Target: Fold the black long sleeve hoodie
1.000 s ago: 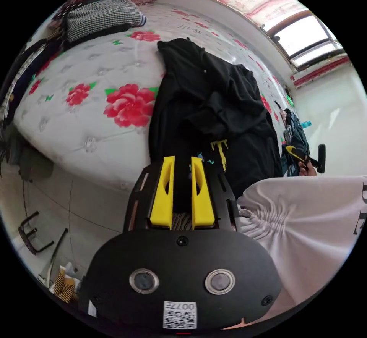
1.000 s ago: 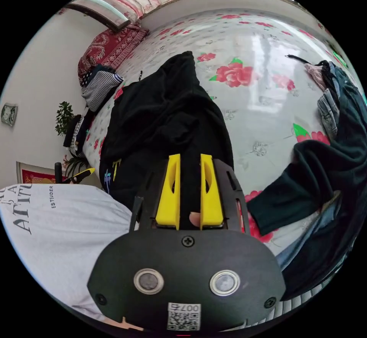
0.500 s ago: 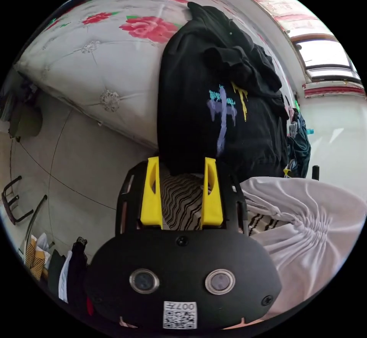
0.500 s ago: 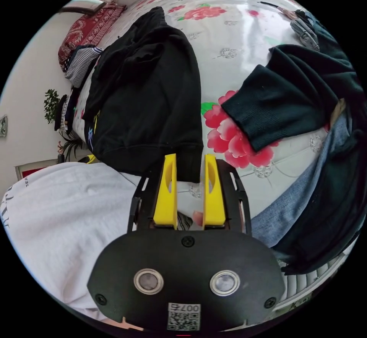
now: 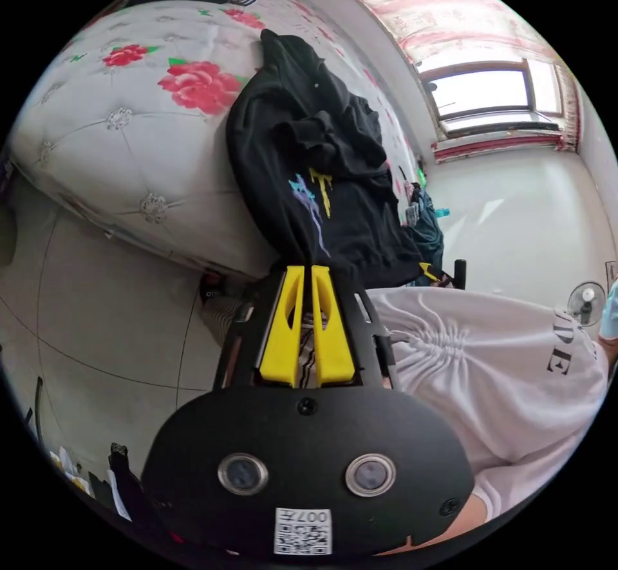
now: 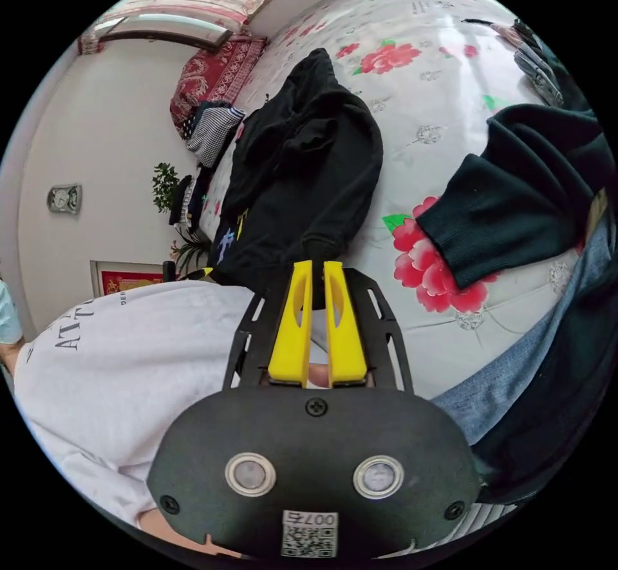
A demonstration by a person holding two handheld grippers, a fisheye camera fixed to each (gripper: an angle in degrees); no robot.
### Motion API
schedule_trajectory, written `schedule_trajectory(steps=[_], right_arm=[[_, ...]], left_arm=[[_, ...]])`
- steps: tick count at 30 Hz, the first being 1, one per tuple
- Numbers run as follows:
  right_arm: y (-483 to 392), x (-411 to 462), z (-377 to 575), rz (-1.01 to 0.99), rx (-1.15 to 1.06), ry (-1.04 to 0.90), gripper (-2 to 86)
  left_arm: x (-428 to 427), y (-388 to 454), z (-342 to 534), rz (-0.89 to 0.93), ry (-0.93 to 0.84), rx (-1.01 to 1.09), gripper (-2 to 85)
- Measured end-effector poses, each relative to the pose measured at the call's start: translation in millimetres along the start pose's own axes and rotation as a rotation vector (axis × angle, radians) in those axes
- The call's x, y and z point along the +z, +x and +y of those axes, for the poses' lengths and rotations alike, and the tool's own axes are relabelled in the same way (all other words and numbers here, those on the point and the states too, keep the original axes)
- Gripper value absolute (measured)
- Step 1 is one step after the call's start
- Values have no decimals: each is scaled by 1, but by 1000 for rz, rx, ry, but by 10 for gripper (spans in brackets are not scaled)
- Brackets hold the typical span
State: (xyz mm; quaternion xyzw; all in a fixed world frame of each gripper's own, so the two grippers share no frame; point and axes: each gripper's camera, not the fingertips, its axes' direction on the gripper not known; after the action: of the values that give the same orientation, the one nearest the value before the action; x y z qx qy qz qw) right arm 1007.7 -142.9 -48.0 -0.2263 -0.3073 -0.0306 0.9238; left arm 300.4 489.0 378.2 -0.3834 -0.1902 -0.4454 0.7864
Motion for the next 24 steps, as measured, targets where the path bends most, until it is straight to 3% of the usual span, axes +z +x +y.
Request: schedule_trajectory(steps=[7, 13, 16, 20, 24], right_arm=[[1, -41, -47, -288, -7, 190, 5], [9, -27, -138, -352, 226, 426, 14], [1, -11, -154, -304, 256, 450, 23], [-4, 7, -151, -197, 183, 364, 37], [9, 7, -136, 38, 182, 299, 52]], left_arm=[[-48, -7, -57, 280, 190, -18, -5], [-37, -51, -104, 414, 515, -393, 4], [-37, -54, -96, 356, 684, -496, 31], [-39, -40, -98, 127, 525, -332, 65], [-41, -23, -101, -34, 445, -198, 99]])
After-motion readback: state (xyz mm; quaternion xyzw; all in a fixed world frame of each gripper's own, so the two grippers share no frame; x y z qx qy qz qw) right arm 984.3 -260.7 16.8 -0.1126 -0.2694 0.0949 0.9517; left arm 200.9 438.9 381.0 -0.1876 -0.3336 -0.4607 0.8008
